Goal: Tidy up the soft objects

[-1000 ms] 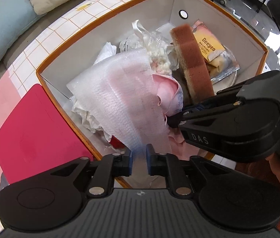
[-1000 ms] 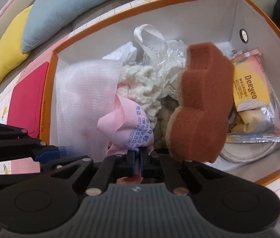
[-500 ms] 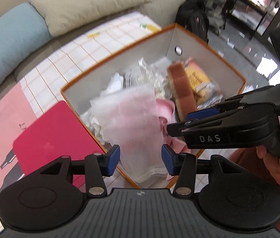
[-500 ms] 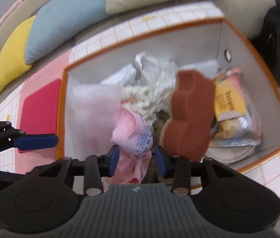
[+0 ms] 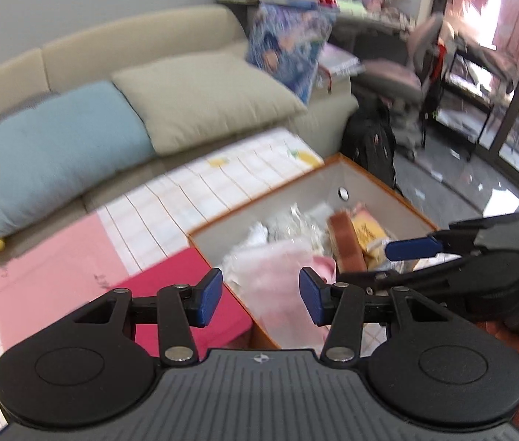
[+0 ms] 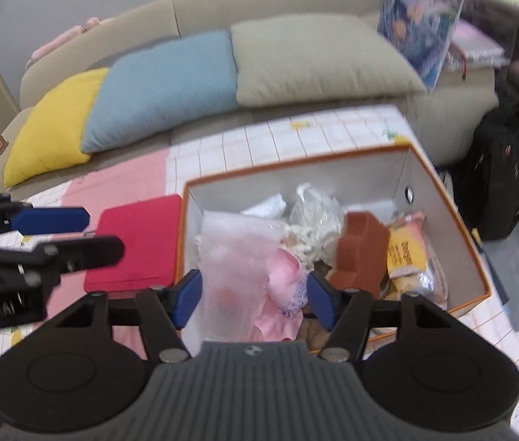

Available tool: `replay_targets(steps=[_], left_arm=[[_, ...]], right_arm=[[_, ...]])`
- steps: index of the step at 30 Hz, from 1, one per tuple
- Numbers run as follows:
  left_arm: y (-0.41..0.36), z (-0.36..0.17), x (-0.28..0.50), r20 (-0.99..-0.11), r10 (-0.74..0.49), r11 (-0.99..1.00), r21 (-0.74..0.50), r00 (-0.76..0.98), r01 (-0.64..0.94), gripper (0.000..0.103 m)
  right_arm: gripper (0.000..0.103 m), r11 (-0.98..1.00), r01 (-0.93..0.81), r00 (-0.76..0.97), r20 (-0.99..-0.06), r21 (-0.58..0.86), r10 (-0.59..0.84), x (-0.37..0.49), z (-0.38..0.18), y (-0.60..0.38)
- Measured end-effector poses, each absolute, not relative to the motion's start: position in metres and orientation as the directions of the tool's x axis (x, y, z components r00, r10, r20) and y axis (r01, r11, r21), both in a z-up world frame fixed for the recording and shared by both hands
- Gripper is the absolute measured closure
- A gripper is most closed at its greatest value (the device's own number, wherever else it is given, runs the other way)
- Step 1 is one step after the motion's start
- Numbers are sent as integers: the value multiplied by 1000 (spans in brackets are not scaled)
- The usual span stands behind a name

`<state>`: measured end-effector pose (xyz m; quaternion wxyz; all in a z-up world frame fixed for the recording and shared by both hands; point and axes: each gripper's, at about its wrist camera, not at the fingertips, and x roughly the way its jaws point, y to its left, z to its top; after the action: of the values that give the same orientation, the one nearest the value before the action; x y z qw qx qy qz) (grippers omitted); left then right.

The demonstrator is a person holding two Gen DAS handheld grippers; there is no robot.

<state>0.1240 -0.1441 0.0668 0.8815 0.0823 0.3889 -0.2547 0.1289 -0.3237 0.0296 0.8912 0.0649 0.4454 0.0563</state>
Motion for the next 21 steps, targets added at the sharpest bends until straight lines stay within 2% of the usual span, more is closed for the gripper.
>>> replay_targets(steps=[6, 11, 13, 16, 21], left_arm=[[-118, 86, 99, -634, -385, 887, -54, 671, 458, 46], [-97, 91, 84, -588, -356, 916, -67, 727, 394, 46], [-89, 89, 77, -573, -341, 925, -65, 745, 374, 39], [-83, 84, 63, -529, -305, 936, -13, 792, 351, 31], [-71, 75, 40, -488, -236, 959, 24, 840, 284, 18]], right_arm=[[30, 990, -80, 681, -718, 120, 142, 100, 47, -305], [30, 992, -75, 735, -666, 105, 126, 83, 56, -293], [28, 992, -63, 754, -646, 106, 117, 75, 59, -290], [15, 995, -30, 781, -619, 96, 83, 62, 64, -284], [8, 997, 8, 803, -595, 71, 35, 42, 63, -275]])
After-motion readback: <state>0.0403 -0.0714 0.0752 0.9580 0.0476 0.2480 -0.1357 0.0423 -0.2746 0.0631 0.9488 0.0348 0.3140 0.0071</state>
